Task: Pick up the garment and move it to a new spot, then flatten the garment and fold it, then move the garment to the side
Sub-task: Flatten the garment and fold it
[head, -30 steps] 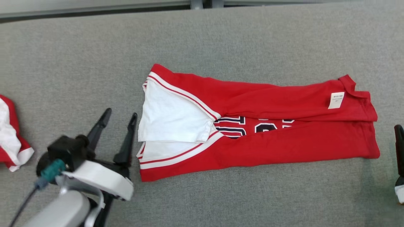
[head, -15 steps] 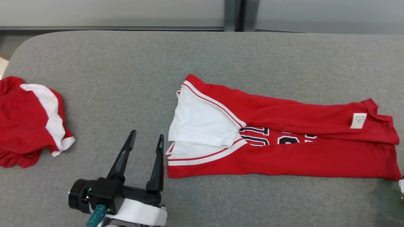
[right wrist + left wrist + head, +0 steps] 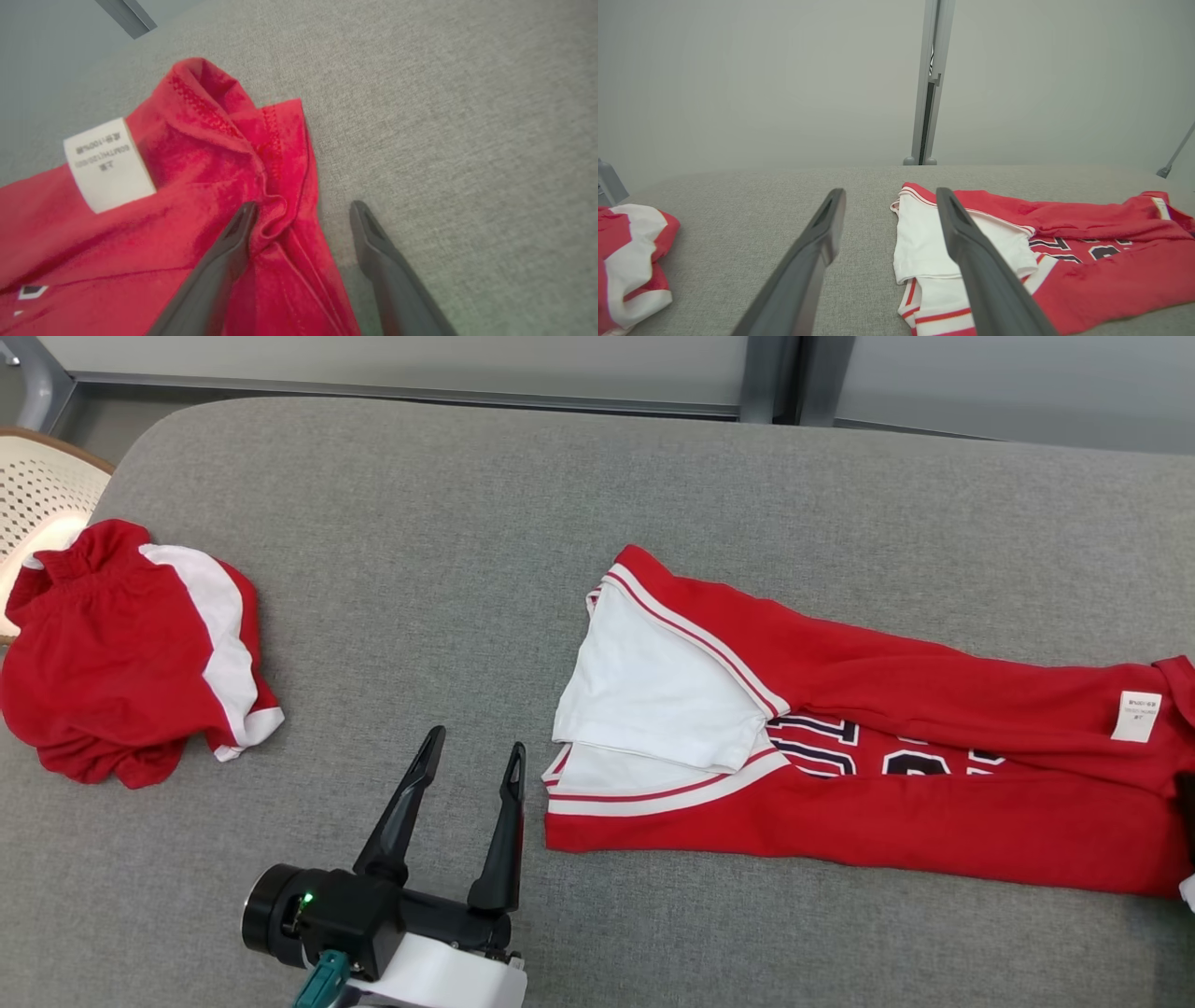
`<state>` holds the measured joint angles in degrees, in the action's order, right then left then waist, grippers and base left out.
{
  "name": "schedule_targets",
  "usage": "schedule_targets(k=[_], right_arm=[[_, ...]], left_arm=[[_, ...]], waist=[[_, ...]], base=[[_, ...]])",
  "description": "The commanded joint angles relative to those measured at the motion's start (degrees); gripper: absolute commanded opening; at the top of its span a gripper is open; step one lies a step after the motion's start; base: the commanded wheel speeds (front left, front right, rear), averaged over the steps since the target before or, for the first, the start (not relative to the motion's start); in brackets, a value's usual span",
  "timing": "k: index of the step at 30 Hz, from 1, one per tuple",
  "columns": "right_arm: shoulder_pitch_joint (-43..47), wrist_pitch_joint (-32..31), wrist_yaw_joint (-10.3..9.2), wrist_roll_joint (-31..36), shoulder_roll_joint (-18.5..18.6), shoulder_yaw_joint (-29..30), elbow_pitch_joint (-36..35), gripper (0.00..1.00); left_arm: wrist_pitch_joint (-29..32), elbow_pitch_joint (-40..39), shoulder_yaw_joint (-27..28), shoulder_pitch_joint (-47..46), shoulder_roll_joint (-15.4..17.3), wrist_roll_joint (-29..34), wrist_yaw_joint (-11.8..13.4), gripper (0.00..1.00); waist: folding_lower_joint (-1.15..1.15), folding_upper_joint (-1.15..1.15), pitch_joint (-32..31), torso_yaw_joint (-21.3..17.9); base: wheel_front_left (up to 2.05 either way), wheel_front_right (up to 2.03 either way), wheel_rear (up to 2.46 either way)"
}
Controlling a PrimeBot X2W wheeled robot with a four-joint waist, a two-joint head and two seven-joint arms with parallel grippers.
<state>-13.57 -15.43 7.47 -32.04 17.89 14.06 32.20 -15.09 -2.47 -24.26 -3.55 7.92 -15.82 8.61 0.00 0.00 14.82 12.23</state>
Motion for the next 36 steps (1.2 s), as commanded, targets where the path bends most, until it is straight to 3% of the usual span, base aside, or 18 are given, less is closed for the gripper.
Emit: schedule_targets(k=[1,3,4,5,6,7,14,20,27,32,36], right_arm=[[3.5,-3.4,0.04,0.5,-2.8,-1.8,1.5,1.0],[5.6,-6.8,0.02,1.7,-2.9,-1.6,-0.7,1.0],[6.4,-8.5,0.02,2.2,-3.0,-1.4,-2.0,0.92],[7.0,-10.0,0.02,2.7,-3.1,-1.2,-3.2,0.54],[7.4,-11.3,0.02,3.0,-3.3,-0.9,-4.5,0.33],[7.5,-12.6,0.02,3.4,-3.4,-0.8,-5.8,0.0],[5.8,-15.1,0.02,3.9,-2.9,1.1,-13.3,0.0],[3.9,-14.5,-0.04,4.6,0.9,6.0,-16.8,0.0],[1.3,-19.5,-0.04,3.7,6.7,10.8,-21.3,0.0],[-0.5,-26.0,0.01,-1.3,8.1,8.3,-30.4,0.0],[-1.9,-29.3,0.01,-3.3,7.0,3.7,-38.3,0.0]], left_arm=[[-0.1,-0.1,0.4,0.7,-0.2,0.5,-0.3,1.0],[-0.1,-0.2,1.1,1.0,-0.9,1.1,-1.2,1.0],[-0.1,-0.2,1.4,1.2,-1.2,1.2,-1.6,1.0],[-0.1,-0.2,1.7,1.5,-1.5,1.4,-2.1,1.0],[-0.1,-0.1,1.9,1.6,-1.8,1.5,-2.4,1.0],[-0.1,0.0,2.1,1.8,-2.1,1.7,-2.9,1.0],[-0.1,0.4,3.9,1.6,-3.3,3.3,-4.8,1.0],[-0.1,0.5,5.5,1.5,-3.9,4.5,-6.0,1.0],[-0.1,0.4,6.7,0.8,-4.1,5.7,-7.6,1.0],[-0.1,0.7,7.4,0.6,-4.3,6.1,-8.1,1.0],[-0.1,1.1,7.2,0.4,-4.5,6.3,-8.6,1.0]], waist=[[0.0,0.0,0.1,0.0],[0.0,0.0,0.2,-0.2],[0.0,0.0,0.2,-0.4],[0.0,0.0,0.2,-0.6],[0.0,0.0,0.2,-0.8],[0.0,0.0,0.1,-1.1],[0.0,0.0,-0.2,-2.8],[0.0,0.0,0.0,-4.7],[0.0,0.0,0.6,-7.5],[0.0,0.0,0.6,-9.4],[0.0,0.0,0.1,-9.9]], base=[[0.0,0.0,0.0],[0.0,0.0,0.0],[0.0,0.0,0.0],[0.0,0.0,0.0],[0.0,0.0,0.0],[0.0,0.0,0.0],[0.0,0.0,0.0],[0.0,0.0,0.0],[0.0,0.0,0.0],[0.0,0.0,0.0],[0.0,0.0,0.0]])
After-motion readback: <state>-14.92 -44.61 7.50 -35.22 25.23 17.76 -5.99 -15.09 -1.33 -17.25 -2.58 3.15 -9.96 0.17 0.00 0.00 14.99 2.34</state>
